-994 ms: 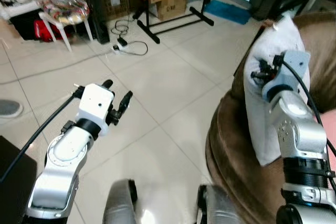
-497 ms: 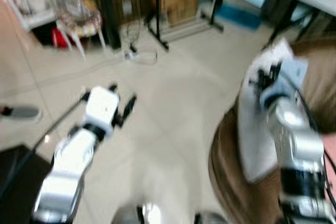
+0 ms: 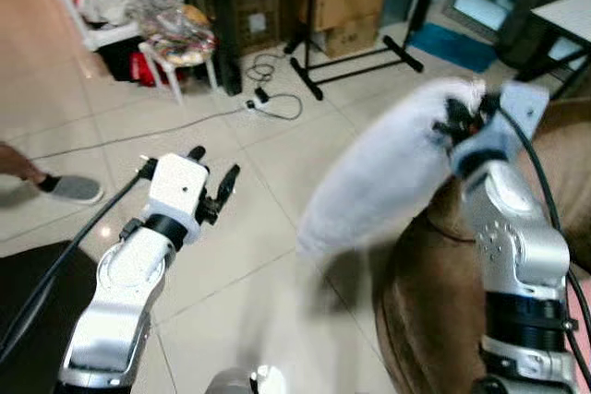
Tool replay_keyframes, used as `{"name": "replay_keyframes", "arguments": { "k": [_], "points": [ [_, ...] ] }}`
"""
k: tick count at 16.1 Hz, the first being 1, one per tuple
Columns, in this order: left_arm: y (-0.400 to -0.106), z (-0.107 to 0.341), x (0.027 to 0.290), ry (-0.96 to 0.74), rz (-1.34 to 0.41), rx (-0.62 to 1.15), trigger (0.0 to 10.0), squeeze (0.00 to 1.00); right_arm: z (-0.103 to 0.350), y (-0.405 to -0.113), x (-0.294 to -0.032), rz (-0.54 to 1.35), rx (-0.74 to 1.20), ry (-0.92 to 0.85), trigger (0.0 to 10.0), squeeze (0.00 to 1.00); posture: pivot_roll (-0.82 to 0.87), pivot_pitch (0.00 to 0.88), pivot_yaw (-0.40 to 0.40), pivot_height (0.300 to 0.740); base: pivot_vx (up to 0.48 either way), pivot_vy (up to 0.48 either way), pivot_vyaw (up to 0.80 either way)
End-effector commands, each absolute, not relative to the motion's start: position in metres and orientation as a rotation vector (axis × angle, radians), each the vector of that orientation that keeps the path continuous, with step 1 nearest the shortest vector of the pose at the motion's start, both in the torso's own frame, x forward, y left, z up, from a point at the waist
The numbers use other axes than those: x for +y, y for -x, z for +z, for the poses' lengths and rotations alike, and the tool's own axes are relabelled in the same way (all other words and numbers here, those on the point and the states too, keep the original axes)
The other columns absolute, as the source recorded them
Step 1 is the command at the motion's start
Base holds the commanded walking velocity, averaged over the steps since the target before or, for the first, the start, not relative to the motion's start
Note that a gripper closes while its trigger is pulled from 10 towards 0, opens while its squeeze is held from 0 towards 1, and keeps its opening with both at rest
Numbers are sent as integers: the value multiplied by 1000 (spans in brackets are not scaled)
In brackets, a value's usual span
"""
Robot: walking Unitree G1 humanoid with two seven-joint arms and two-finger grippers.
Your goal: Move the pillow to the sofa from floor
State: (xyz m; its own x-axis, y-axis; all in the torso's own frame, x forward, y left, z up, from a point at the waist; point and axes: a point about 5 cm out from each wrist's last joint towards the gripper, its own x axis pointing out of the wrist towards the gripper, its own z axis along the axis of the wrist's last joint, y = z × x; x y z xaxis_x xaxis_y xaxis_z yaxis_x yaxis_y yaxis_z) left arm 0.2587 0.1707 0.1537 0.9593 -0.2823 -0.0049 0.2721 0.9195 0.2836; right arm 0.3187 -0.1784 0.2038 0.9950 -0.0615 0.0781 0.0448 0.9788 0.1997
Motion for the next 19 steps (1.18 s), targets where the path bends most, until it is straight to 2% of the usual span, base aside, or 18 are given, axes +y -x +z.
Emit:
{"name": "replay_keyframes", "arguments": {
  "k": [1, 4, 19],
  "points": [
    [-259, 157, 172, -292, -284, -50, 10000, 0, 221, -315, -171, -16, -165, -212, 10000, 0, -89, 0, -6, 740, 0, 0, -675],
    [-258, 161, 172, -276, -302, -69, 10000, 0, 211, -311, -161, -8, -131, -248, 10000, 0, -81, 0, 1, 740, 94, 0, -781],
    [-252, 158, 176, -289, -348, -35, 10000, 0, 207, -315, -140, 73, -89, -248, 10000, 0, -55, 0, -4, 740, 330, 0, -761]
  ]
}}
